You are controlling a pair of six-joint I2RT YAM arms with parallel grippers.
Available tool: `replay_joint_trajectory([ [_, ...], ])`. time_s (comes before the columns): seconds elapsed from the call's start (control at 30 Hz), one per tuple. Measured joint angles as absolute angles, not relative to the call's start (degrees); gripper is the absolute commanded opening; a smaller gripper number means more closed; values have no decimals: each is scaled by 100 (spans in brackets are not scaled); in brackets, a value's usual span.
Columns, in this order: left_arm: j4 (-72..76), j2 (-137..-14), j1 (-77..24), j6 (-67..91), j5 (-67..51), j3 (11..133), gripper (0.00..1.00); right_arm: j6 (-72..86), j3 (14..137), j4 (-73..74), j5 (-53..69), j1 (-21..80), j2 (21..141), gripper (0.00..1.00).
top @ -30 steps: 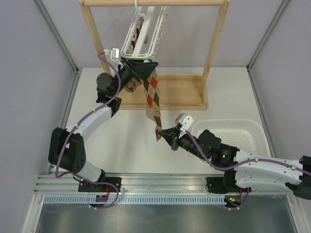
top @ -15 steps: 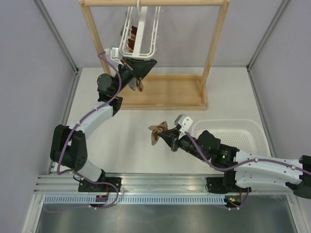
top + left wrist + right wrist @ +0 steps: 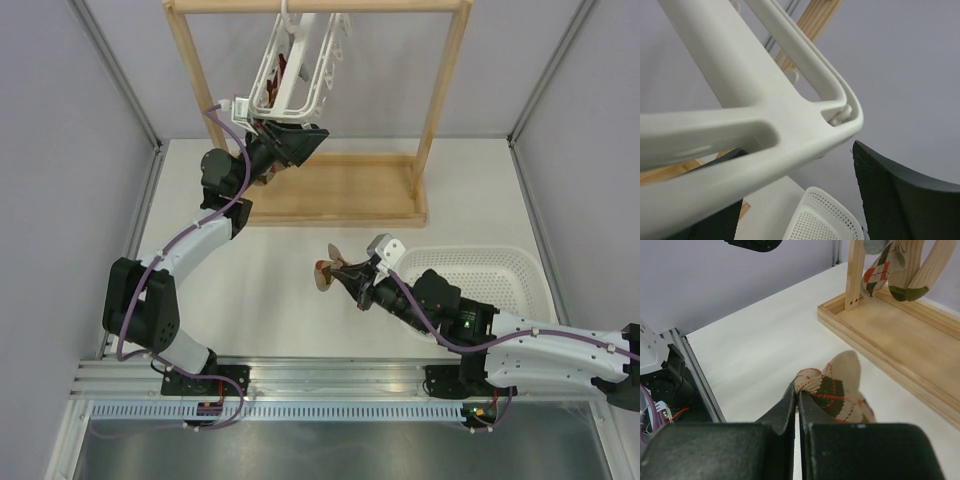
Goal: Remove the socks clipped to the hanger
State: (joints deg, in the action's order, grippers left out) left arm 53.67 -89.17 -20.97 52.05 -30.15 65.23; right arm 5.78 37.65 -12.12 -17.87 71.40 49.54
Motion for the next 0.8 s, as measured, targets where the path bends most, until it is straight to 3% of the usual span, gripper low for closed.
replay_joint_trajectory([
  [0.37,4504,-8208,-2099,4451,-2952,5892,88,576,3782,-871,-2475,7142,4945,1],
  [0.63,3728,-7330,-2165,3688,-2285,5017,89,582,4084,-499,-3406,7072,5216,1],
  [0.8,2873,-6539,-2290,3162,-1739,4484,89,679,4209,-248,-3527,6517,5374,1],
])
